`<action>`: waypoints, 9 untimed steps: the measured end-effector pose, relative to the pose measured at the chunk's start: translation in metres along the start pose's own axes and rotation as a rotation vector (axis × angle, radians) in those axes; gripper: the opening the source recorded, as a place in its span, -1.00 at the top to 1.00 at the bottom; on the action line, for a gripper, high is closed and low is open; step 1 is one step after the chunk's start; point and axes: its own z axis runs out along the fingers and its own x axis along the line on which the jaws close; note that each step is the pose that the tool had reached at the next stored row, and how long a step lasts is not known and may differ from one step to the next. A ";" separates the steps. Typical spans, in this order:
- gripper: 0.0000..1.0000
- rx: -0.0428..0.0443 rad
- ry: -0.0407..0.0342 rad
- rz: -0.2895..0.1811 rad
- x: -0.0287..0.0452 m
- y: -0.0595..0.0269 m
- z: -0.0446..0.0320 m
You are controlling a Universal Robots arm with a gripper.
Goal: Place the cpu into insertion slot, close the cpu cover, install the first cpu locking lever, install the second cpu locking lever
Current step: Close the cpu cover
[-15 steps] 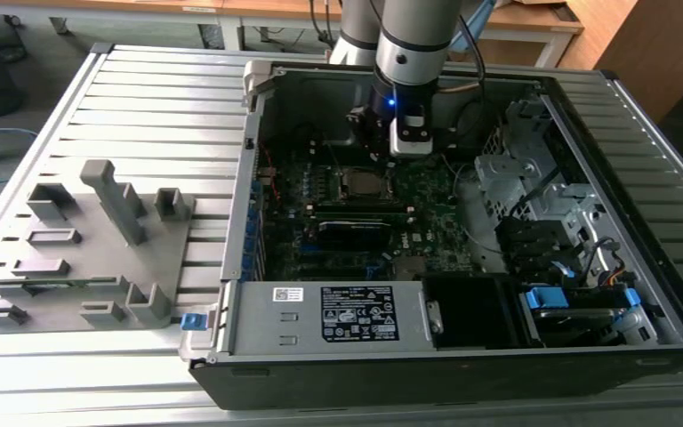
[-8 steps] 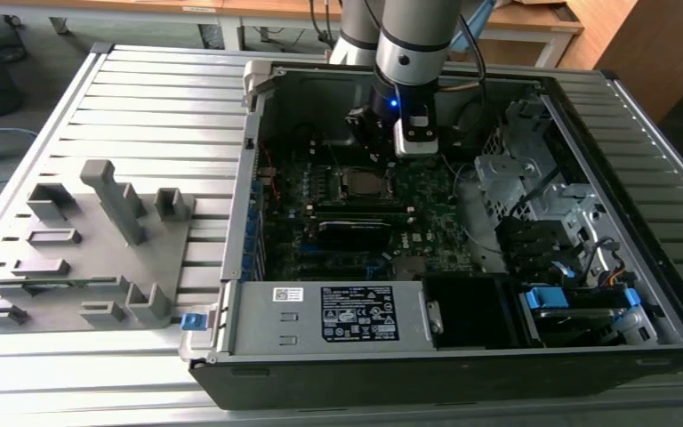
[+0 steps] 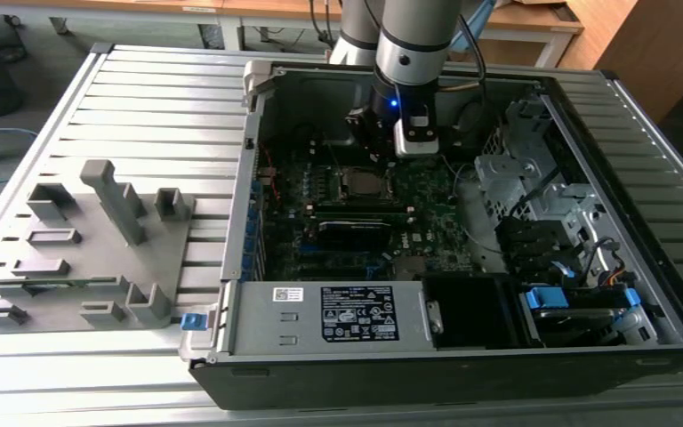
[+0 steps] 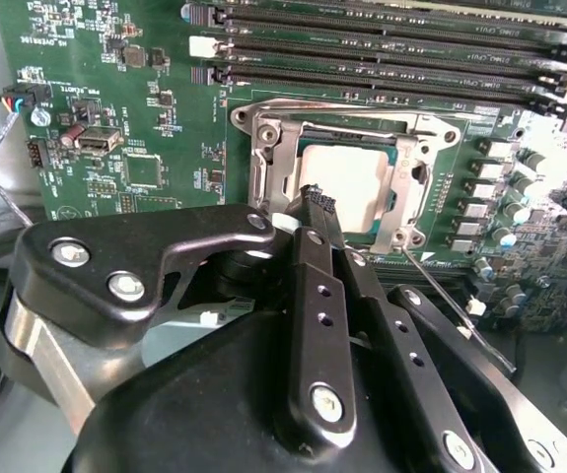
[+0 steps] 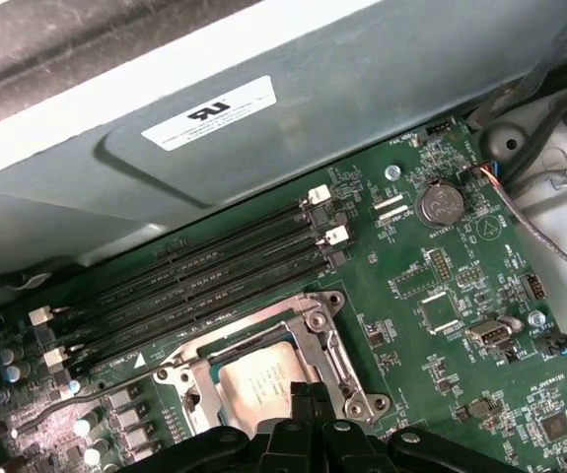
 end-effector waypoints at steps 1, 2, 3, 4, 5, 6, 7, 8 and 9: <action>0.80 0.0002 0.0005 -0.012 0.0000 0.0000 0.0000; 0.80 0.0004 0.0011 -0.027 0.0000 0.0000 0.0000; 0.80 0.0007 0.0017 -0.043 0.0000 0.0000 0.0000; 0.80 0.0009 0.0023 -0.059 0.0000 0.0000 0.0000; 0.80 0.0011 0.0030 -0.075 0.0000 0.0000 0.0000; 0.80 0.0015 0.0036 -0.091 0.0000 0.0000 0.0000; 0.80 0.0017 0.0042 -0.108 0.0000 0.0000 0.0001; 0.80 0.0020 0.0049 -0.124 0.0000 0.0000 0.0001; 0.80 0.0022 0.0055 -0.141 0.0000 0.0000 0.0001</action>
